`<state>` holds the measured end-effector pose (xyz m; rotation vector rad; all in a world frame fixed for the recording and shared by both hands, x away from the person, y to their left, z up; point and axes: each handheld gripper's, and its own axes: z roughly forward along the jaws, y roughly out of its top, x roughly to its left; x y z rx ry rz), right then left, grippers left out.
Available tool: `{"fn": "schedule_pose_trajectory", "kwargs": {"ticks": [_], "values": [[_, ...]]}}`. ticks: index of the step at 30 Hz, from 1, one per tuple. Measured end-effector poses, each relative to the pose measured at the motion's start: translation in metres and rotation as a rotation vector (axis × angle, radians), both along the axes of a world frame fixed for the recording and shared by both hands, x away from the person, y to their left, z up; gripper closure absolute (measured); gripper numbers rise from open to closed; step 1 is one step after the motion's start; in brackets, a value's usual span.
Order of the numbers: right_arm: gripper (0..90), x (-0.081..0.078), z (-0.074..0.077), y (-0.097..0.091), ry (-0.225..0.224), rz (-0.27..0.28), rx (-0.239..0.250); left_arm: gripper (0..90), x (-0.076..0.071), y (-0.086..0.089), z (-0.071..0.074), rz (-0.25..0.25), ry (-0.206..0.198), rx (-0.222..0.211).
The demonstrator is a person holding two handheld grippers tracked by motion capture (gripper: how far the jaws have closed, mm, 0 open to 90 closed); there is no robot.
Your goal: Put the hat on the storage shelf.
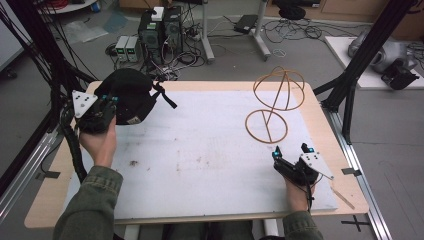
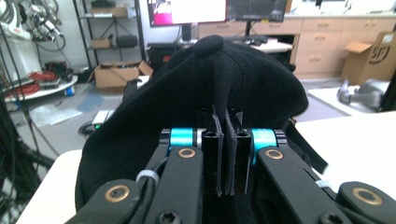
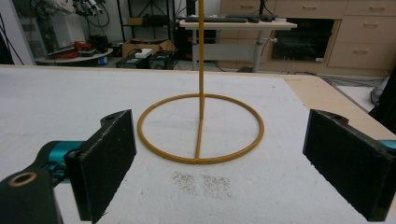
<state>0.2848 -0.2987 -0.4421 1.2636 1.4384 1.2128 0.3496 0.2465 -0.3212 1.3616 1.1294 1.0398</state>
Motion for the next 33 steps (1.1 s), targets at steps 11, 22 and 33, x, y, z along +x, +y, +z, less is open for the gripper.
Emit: {"fn": "schedule_pose_trajectory", "kwargs": {"ticks": [11, 22, 33], "values": [[8.7, 0.000, 0.001, 0.001, -0.004, 0.006, 0.005, 86.8, -0.003, -0.014, 0.016, -0.041, -0.040, -0.011], [8.7, 0.000, 0.001, 0.000, -0.008, 0.005, 0.010, 87.0, -0.009, -0.041, 0.041, -0.120, -0.108, -0.019], [8.7, -0.001, 0.003, -0.001, -0.006, 0.006, 0.028, 87.0, -0.009, -0.069, 0.059, -0.180, -0.179, -0.060]]}}
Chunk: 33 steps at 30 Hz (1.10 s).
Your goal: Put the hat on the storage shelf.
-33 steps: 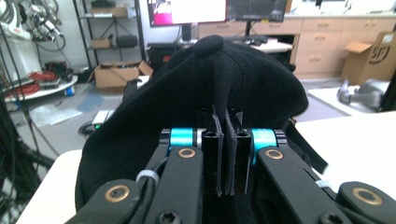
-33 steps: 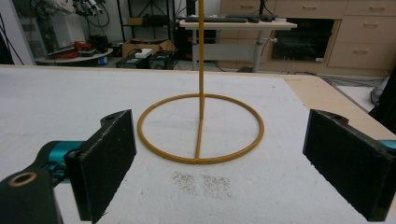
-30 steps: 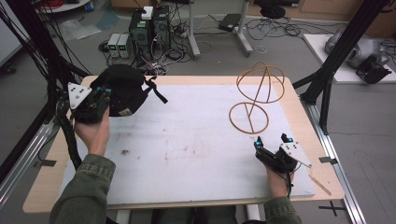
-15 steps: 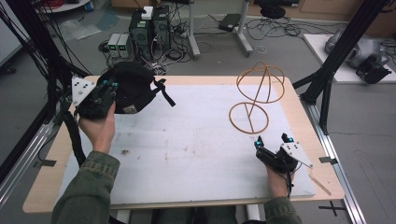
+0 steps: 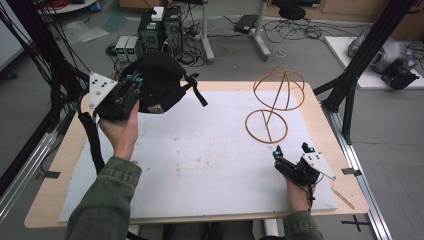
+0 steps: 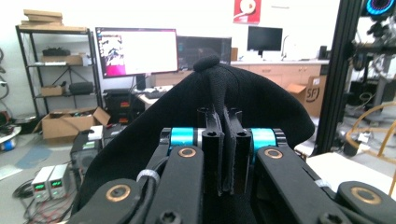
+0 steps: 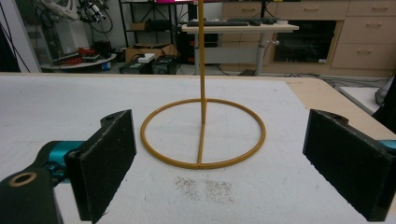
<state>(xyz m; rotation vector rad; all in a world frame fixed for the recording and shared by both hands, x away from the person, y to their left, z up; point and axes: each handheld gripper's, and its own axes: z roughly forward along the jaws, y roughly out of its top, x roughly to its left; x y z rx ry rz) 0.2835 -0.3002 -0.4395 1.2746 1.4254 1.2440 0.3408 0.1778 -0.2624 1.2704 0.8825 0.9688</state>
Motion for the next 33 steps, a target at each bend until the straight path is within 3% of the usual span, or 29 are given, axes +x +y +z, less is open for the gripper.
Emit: {"fn": "schedule_pose_trajectory", "kwargs": {"ticks": [4, 11, 20, 26, 33], "values": [[8.7, 0.000, 0.000, 0.000, 0.000, 0.003, 0.001, 87.0, 0.004, -0.007, 0.006, -0.016, -0.012, -0.017], [8.7, 0.001, -0.001, 0.001, 0.000, 0.011, -0.007, 87.0, 0.010, -0.020, 0.018, -0.064, -0.035, -0.092], [8.7, 0.001, -0.001, 0.004, 0.003, 0.022, -0.003, 87.0, 0.021, -0.045, 0.018, -0.096, -0.048, -0.146], [8.7, 0.001, -0.001, 0.006, -0.001, 0.030, -0.006, 87.0, 0.034, -0.067, 0.015, -0.134, -0.057, -0.202], [8.7, 0.000, -0.001, 0.009, -0.001, 0.042, -0.012, 87.0, 0.049, -0.092, 0.010, -0.177, -0.036, -0.283]]}}
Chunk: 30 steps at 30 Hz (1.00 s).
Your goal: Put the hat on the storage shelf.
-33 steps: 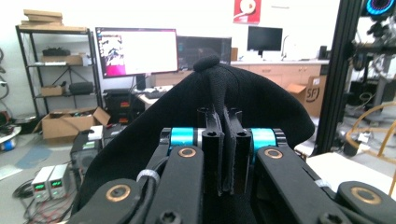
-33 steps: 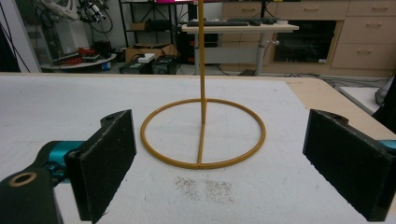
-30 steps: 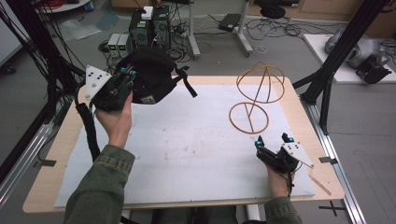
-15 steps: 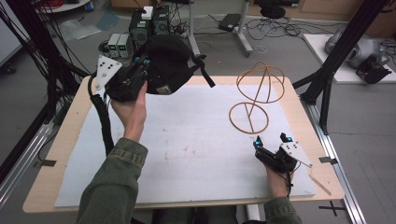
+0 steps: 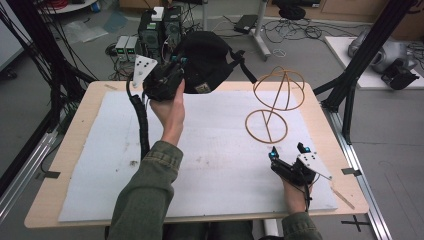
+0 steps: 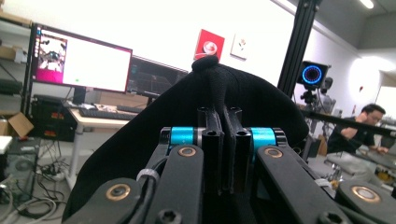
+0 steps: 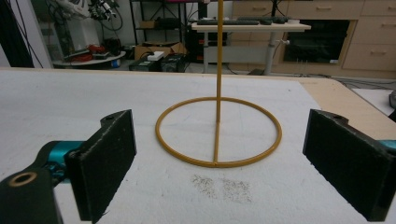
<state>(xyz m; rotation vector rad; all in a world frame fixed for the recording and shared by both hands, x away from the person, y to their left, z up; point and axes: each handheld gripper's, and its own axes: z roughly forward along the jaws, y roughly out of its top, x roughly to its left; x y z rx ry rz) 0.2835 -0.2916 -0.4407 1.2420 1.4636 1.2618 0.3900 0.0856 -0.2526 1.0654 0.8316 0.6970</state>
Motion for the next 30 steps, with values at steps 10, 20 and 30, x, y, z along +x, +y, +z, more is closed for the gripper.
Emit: {"fn": "schedule_pose_trajectory", "kwargs": {"ticks": [10, 20, 30], "values": [[8.7, 0.000, -0.001, 0.000, 0.002, 0.004, -0.002, 87.0, 0.009, -0.033, 0.007, -0.044, -0.021, -0.038], [8.7, -0.001, 0.001, 0.001, -0.005, 0.001, -0.002, 87.0, 0.017, -0.071, 0.008, -0.116, -0.048, -0.127], [8.7, -0.002, 0.001, -0.002, -0.014, -0.006, 0.000, 87.0, 0.028, -0.112, -0.001, -0.188, -0.039, -0.165]]}}
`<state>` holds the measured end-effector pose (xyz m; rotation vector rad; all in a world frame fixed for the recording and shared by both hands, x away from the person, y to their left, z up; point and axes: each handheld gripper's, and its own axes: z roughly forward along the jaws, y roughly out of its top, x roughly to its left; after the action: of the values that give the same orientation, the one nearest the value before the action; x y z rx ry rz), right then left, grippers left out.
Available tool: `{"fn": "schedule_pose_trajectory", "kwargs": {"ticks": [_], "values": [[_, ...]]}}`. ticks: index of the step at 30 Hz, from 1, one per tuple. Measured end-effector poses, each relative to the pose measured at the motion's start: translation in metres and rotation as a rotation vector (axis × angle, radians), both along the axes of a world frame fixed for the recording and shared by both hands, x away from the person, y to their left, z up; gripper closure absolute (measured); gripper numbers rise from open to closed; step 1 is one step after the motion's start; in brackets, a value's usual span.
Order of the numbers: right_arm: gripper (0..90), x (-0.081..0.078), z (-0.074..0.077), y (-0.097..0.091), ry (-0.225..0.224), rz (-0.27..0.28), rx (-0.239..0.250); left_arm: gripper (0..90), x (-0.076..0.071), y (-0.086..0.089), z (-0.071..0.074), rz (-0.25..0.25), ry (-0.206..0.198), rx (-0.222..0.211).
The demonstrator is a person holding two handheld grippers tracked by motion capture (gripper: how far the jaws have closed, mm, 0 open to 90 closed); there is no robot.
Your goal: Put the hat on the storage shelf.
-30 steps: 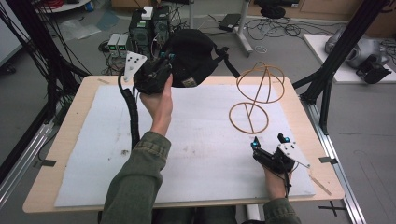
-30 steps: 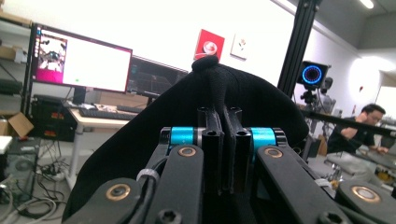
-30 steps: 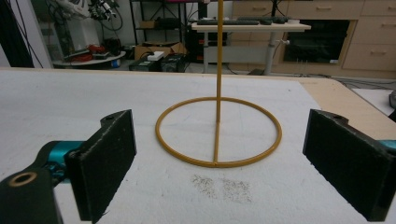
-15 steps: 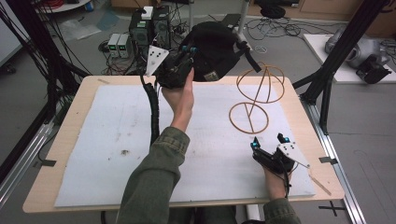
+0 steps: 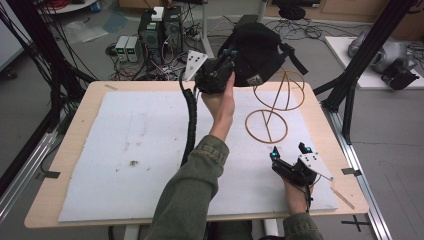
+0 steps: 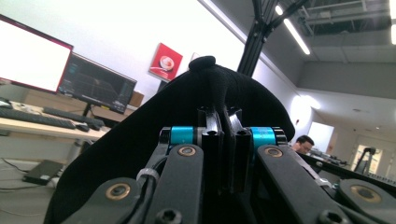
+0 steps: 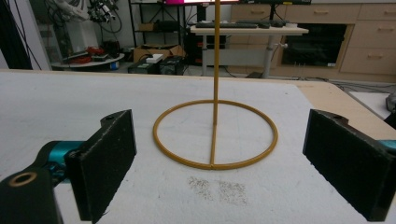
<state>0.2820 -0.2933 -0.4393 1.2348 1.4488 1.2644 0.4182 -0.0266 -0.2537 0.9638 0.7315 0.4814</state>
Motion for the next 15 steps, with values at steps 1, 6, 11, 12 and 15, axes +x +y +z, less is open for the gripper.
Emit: {"fn": "schedule_pose_trajectory", "kwargs": {"ticks": [1, 6, 11, 12, 15], "values": [[8.7, 0.000, 0.000, 0.000, 0.000, 0.001, -0.005, 87.0, 0.002, -0.005, -0.001, 0.001, 0.002, 0.007], [8.7, 0.001, 0.000, 0.001, -0.001, 0.004, 0.001, 86.9, 0.011, -0.026, -0.005, -0.041, -0.015, -0.006], [8.7, 0.001, -0.001, 0.003, 0.001, 0.010, -0.013, 87.0, 0.019, -0.050, -0.014, -0.062, 0.002, 0.017], [8.7, 0.000, -0.001, 0.003, 0.002, 0.013, -0.011, 86.9, 0.020, -0.056, -0.016, -0.072, -0.010, 0.032], [8.7, -0.001, -0.001, 0.003, 0.000, 0.018, -0.018, 87.0, 0.021, -0.068, -0.018, -0.089, -0.022, 0.066]]}}
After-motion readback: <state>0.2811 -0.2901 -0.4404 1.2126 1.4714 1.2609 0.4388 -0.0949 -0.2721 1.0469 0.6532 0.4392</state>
